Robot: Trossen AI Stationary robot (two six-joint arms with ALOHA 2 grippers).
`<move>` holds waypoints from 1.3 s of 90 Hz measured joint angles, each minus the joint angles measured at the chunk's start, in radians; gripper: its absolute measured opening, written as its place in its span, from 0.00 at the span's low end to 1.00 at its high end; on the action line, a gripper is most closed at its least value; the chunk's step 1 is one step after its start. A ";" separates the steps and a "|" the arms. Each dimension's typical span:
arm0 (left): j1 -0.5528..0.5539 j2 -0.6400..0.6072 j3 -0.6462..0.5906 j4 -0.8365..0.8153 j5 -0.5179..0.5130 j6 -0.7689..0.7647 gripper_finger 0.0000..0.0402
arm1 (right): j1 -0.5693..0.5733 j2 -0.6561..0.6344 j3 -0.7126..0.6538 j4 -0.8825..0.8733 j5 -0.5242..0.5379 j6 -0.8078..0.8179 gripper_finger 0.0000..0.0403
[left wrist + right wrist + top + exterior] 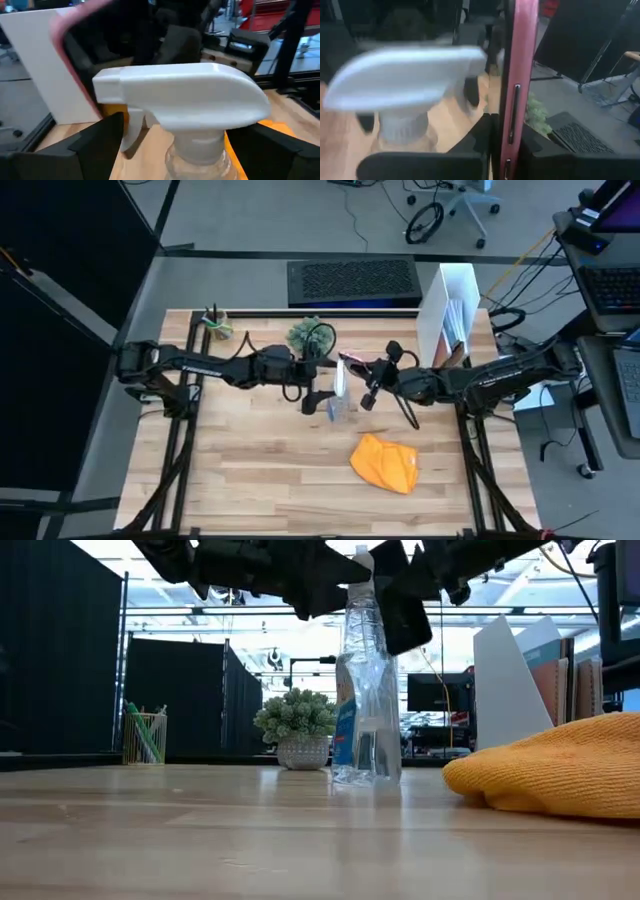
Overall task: Apply microfiber cloth
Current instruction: Spray the front of the pink phone with the white spray bottle
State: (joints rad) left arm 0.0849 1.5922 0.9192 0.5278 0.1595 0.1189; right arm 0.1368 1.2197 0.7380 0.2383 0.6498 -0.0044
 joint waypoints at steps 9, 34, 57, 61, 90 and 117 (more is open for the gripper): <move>0.000 0.029 0.001 0.032 0.008 -0.005 0.82 | 0.000 0.018 0.000 0.012 0.001 -0.011 0.04; -0.014 0.022 0.001 0.017 -0.012 -0.007 0.80 | -0.060 -0.010 0.000 0.032 -0.041 -0.130 0.04; -0.029 0.019 0.001 0.004 -0.011 -0.008 0.70 | -0.314 -0.013 0.000 0.057 -0.495 -0.151 0.03; -0.029 0.019 0.001 0.003 -0.011 -0.008 0.70 | -0.341 -0.013 0.000 0.062 -0.542 -0.134 0.03; -0.027 0.019 0.000 0.010 -0.023 -0.007 0.67 | -0.377 -0.006 0.000 0.093 -0.683 -0.056 0.03; -0.026 0.019 0.000 0.010 -0.033 -0.007 0.46 | -0.377 -0.014 0.000 0.082 -0.679 -0.064 0.03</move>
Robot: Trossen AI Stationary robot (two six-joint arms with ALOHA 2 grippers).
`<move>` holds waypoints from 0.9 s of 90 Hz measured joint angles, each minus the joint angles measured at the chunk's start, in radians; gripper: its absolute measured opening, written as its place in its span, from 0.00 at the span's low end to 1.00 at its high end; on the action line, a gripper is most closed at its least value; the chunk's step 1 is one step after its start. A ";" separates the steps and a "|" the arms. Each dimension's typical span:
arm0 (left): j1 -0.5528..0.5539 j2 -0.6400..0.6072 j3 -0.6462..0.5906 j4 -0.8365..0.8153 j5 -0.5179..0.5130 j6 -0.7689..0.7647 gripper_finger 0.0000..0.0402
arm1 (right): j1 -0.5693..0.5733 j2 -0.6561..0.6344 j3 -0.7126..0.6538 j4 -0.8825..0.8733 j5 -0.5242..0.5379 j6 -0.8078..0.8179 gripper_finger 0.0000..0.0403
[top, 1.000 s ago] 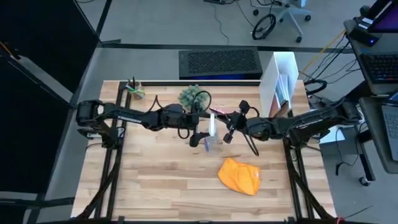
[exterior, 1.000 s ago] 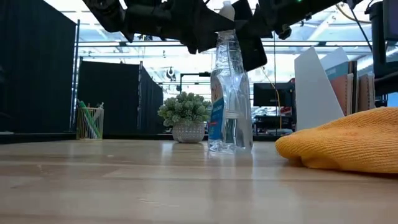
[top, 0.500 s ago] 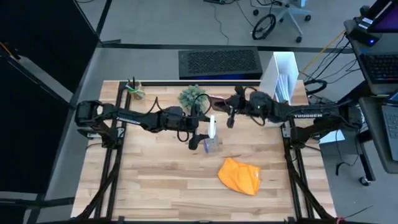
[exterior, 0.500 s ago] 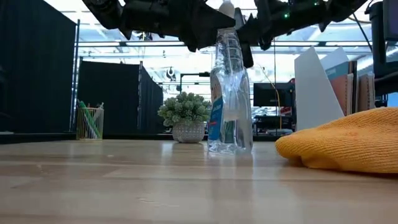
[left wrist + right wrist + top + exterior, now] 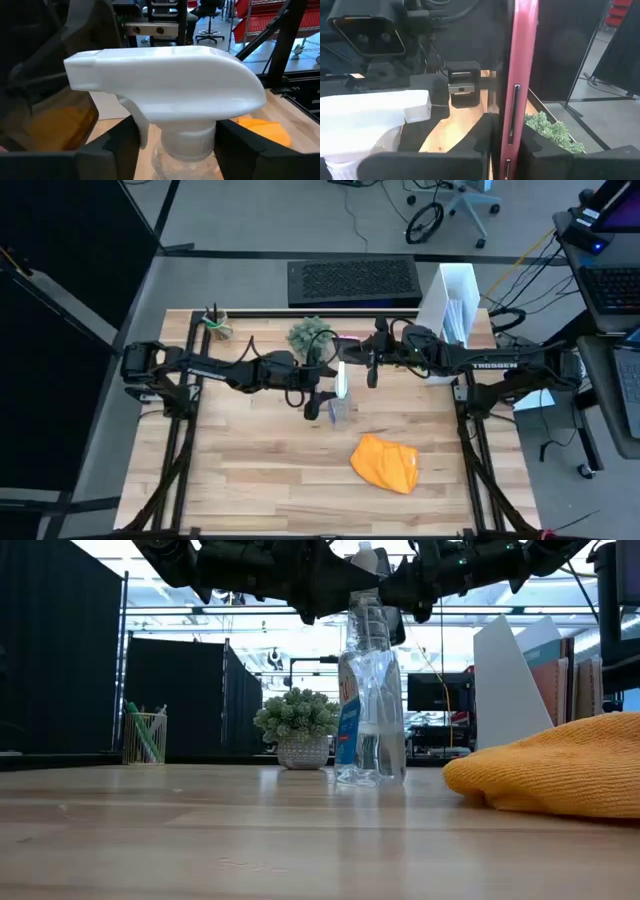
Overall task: Apply microfiber cloth
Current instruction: Spray the front of the pink phone with the white spray bottle
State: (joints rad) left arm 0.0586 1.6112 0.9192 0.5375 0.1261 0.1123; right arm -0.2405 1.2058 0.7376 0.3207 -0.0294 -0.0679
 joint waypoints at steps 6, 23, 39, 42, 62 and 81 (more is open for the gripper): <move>0.000 0.000 0.000 -0.004 0.000 0.009 0.49 | 0.000 -0.010 0.000 -0.007 0.002 -0.004 0.03; 0.001 -0.049 0.001 -0.110 -0.021 0.069 0.70 | 0.000 -0.070 0.000 -0.131 0.054 -0.008 0.03; -0.004 -0.179 -0.002 -0.307 -0.118 0.124 0.84 | 0.021 -0.170 0.042 -0.461 0.092 0.055 0.03; -0.006 -0.208 -0.002 -0.354 -0.150 0.132 0.85 | 0.037 -0.185 0.050 -0.516 0.090 0.081 0.03; -0.010 -0.378 -0.001 -0.521 -0.251 0.137 0.86 | 0.171 -0.237 0.056 -0.768 0.136 0.241 0.03; -0.033 -0.464 -0.001 -0.648 -0.288 0.060 0.86 | 0.352 -0.183 0.056 -0.753 0.129 0.420 0.03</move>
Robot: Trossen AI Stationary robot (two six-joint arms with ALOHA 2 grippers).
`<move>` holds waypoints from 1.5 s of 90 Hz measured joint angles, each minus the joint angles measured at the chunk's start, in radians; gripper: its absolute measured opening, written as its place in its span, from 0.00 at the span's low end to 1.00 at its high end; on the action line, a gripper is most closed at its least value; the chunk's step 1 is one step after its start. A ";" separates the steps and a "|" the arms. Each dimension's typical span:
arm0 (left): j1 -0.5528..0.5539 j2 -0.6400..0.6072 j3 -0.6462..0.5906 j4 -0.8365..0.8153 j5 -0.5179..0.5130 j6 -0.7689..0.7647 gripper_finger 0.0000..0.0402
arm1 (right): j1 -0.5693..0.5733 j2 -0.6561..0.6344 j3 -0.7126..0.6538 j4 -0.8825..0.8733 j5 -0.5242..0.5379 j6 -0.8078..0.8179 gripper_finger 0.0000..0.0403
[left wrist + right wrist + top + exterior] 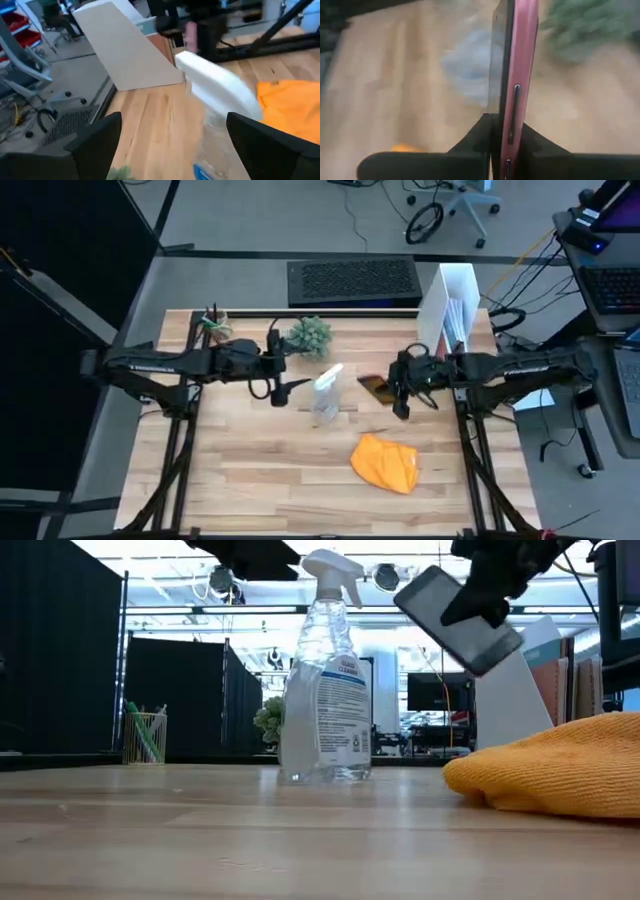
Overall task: Apply microfiber cloth
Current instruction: Spray the front of the pink phone with the white spray bottle
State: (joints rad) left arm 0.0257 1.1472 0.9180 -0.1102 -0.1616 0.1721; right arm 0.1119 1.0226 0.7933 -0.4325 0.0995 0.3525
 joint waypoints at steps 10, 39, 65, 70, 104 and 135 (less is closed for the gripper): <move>-0.033 -0.038 0.002 -0.069 -0.005 -0.113 0.86 | 0.149 0.093 0.000 0.135 -0.002 0.105 0.03; -0.189 -0.035 0.000 -0.143 -0.063 -0.269 0.86 | 0.276 0.509 0.045 0.524 -0.081 0.208 0.03; -0.347 -0.003 0.000 -0.194 -0.080 -0.408 0.86 | 0.275 0.803 0.294 0.472 -0.182 0.162 0.03; -0.376 0.016 0.000 -0.188 -0.083 -0.430 0.86 | 0.275 0.840 0.343 0.430 -0.183 0.151 0.03; -0.530 0.270 0.000 -0.186 -0.116 -0.574 0.86 | 0.270 0.987 0.520 0.282 -0.109 0.184 0.04; -0.572 0.412 0.000 -0.183 -0.136 -0.636 0.86 | 0.256 0.999 0.517 0.261 -0.037 0.216 0.24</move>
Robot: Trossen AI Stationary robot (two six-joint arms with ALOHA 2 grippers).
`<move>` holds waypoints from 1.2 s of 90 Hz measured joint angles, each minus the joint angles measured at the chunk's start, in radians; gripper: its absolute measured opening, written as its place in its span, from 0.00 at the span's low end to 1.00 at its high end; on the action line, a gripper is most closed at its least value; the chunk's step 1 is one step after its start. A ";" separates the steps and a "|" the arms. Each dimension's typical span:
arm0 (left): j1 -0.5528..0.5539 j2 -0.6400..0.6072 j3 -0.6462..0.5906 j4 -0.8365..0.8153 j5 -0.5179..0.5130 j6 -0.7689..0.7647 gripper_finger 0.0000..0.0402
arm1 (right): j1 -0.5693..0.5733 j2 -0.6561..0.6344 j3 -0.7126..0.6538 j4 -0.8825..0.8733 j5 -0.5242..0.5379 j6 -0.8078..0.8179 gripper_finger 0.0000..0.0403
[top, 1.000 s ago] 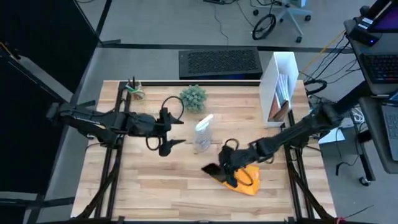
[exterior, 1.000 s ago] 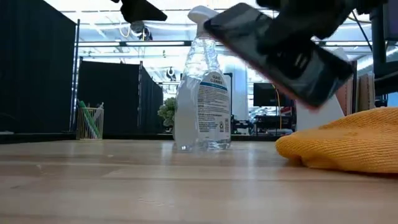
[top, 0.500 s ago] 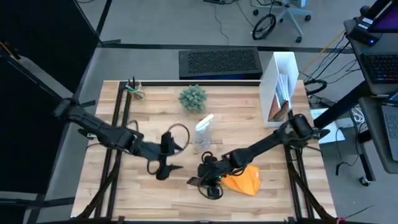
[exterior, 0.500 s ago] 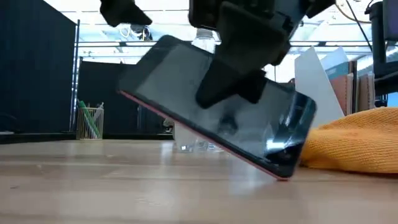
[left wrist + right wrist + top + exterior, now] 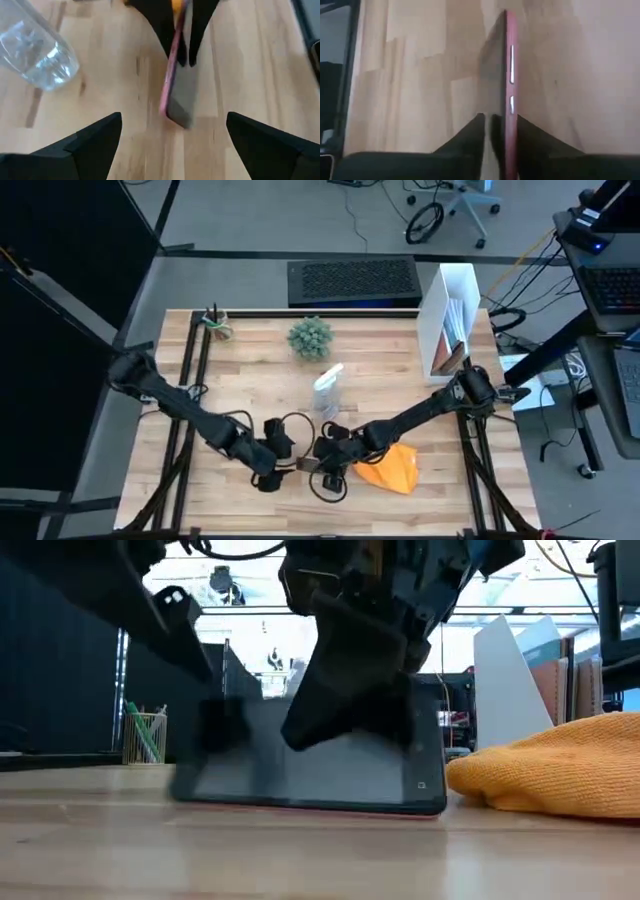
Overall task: Apply microfiber cloth
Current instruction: Spray the front of the pink phone with the white spray bottle, then wipe the front of the pink phone with the orange microfiber cloth
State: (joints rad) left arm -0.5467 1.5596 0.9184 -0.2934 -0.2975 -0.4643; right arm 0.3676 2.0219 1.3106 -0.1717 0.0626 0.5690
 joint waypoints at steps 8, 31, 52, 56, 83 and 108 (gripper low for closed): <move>-0.005 0.005 0.000 -0.001 -0.012 0.000 0.86 | -0.001 0.007 0.000 -0.004 -0.001 -0.001 0.33; -0.019 0.013 0.000 0.045 -0.066 0.021 0.86 | -0.005 -0.095 0.001 -0.162 0.016 -0.073 0.49; -0.033 0.132 0.000 0.266 -0.067 0.109 0.86 | 0.106 -0.216 0.001 -0.442 0.088 0.038 0.48; -0.033 0.157 0.000 0.283 -0.067 0.113 0.86 | 0.135 -0.218 0.001 -0.497 0.118 0.086 0.47; -0.019 0.201 0.000 0.297 -0.056 0.061 0.86 | 0.263 -0.211 0.001 -0.731 0.237 0.312 0.46; -0.039 0.214 -0.009 0.266 0.035 0.104 0.82 | 0.269 -0.212 -0.119 -0.639 0.240 0.382 0.45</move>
State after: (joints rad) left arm -0.5859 1.7737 0.9095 -0.0269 -0.2623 -0.3606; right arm 0.6361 1.8103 1.1920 -0.8105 0.3029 0.9507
